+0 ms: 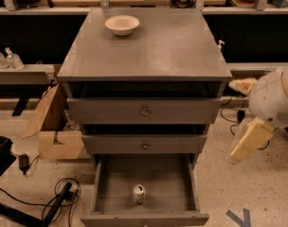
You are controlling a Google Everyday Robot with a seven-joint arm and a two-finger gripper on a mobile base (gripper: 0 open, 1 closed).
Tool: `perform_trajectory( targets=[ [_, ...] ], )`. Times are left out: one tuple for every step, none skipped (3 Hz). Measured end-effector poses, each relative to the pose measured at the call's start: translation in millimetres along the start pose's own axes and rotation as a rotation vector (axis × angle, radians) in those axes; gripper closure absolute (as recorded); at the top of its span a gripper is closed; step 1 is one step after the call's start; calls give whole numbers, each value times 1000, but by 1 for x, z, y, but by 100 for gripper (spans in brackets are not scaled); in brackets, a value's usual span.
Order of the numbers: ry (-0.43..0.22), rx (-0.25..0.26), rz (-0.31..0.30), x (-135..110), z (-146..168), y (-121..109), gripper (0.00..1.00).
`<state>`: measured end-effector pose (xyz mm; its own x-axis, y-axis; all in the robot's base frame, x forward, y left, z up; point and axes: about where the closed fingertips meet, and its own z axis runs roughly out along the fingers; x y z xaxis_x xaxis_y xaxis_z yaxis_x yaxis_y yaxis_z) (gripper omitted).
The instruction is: Pick 7up can from bottom drawer and place on counter
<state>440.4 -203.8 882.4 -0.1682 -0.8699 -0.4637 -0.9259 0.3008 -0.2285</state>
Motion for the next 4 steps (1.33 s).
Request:
perform_trajectory(
  targets=[
    [-219,-58,62,25,83,25,0],
    [-484,18,124,17,128,14,0],
    [-682,83,88,12,172,4,0],
    [-677,82,91,12,170,4,0]
  ],
)
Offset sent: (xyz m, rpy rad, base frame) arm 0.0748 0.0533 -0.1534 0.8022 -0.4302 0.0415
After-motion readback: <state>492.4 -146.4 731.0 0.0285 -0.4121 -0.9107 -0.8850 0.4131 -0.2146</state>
